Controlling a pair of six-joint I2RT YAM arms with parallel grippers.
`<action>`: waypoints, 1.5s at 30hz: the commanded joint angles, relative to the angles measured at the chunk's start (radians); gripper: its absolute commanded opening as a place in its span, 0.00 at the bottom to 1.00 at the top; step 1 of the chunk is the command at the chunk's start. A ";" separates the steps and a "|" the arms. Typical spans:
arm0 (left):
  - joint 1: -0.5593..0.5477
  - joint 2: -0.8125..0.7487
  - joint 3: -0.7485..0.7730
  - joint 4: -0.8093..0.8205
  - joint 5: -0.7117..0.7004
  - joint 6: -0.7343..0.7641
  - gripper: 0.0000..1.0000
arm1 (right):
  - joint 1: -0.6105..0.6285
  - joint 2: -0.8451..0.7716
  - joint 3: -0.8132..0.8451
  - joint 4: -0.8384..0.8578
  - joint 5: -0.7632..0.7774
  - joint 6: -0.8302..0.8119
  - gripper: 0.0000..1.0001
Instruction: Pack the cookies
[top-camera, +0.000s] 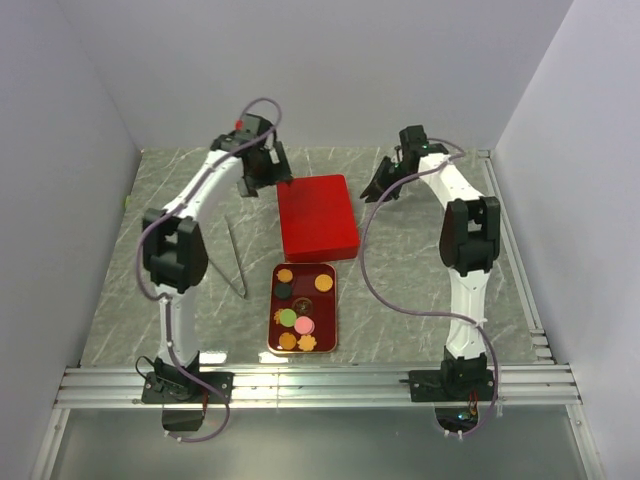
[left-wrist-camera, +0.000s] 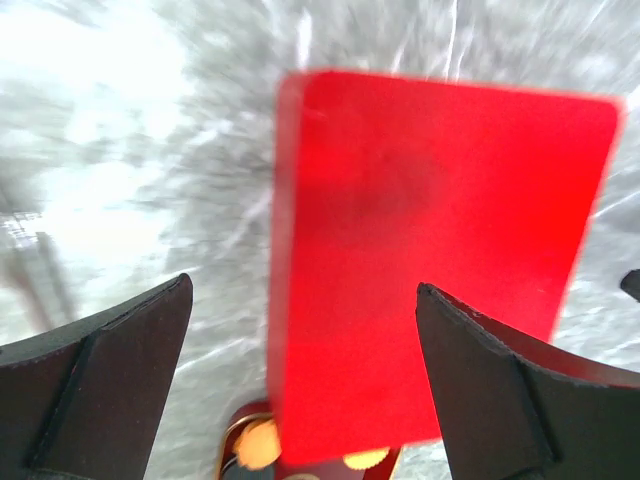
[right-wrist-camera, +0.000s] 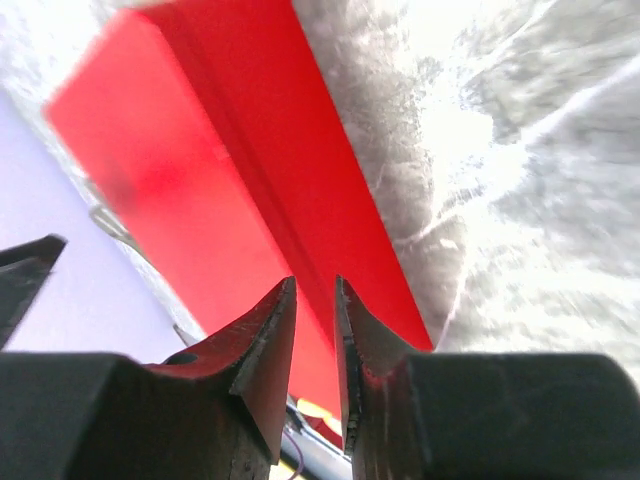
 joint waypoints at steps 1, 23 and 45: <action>0.042 -0.175 -0.034 0.037 -0.002 0.024 1.00 | -0.022 -0.134 0.065 -0.039 0.048 -0.027 0.31; 0.174 -1.523 -1.311 0.500 -0.681 -0.062 0.99 | 0.187 -0.992 -0.518 0.253 0.240 -0.178 0.50; 0.211 -0.944 -1.833 1.882 -0.808 0.150 0.99 | 0.271 -1.645 -1.076 0.554 0.436 -0.305 0.96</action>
